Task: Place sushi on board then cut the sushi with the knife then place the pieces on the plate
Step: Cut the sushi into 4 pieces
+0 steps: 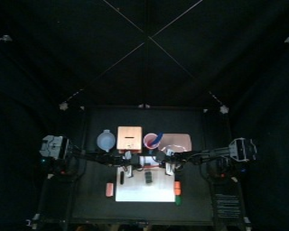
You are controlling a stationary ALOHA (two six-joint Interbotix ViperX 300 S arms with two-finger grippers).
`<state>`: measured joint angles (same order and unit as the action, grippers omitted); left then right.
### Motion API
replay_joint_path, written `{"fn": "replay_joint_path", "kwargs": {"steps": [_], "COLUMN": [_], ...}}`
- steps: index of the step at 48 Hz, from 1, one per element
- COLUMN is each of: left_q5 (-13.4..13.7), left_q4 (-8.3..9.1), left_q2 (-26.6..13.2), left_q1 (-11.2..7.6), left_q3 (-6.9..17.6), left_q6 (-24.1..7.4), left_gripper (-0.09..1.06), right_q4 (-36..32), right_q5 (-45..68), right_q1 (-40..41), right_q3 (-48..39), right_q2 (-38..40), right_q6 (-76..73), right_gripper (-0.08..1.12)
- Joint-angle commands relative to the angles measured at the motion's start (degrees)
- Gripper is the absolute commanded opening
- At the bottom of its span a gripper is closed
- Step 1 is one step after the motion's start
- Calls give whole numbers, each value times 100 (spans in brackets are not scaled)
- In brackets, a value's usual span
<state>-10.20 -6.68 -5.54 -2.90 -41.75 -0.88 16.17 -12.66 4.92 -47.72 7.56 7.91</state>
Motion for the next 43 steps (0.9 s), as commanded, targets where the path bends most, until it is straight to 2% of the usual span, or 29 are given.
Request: {"fn": "replay_joint_path", "kwargs": {"steps": [1, 4, 14, 21, 24, 29, 43], "left_q5": [53, 70, 62, 70, 62, 70, 70], "left_q4": [97, 114, 105, -70, -193, -299, -343], "left_q2": [360, 466, 571, 448, 387, 299, 149], "left_q1": [-70, -105, -466, -650, -694, -738, -773], "left_q3": [167, 167, 167, 176, 202, 220, 290], "left_q6": [18, 26, 35, 44, 44, 44, 44], "left_gripper": [40, 40, 40, 41, 41, 41, 41], "right_q4": [0, 26, 202, 422, 510, 563, 580], "right_q5": [-105, -167, -229, -229, -229, -229, -193], "right_q1": [62, 44, -158, -352, -431, -466, -475], "right_q3": [149, 141, 35, -26, -44, -53, -88], "right_q2": [466, 580, 756, 747, 747, 729, 598], "right_q6": [-18, -26, -35, -35, -35, -35, -26], "right_gripper": [28, 28, 28, 28, 28, 28, 28]}}
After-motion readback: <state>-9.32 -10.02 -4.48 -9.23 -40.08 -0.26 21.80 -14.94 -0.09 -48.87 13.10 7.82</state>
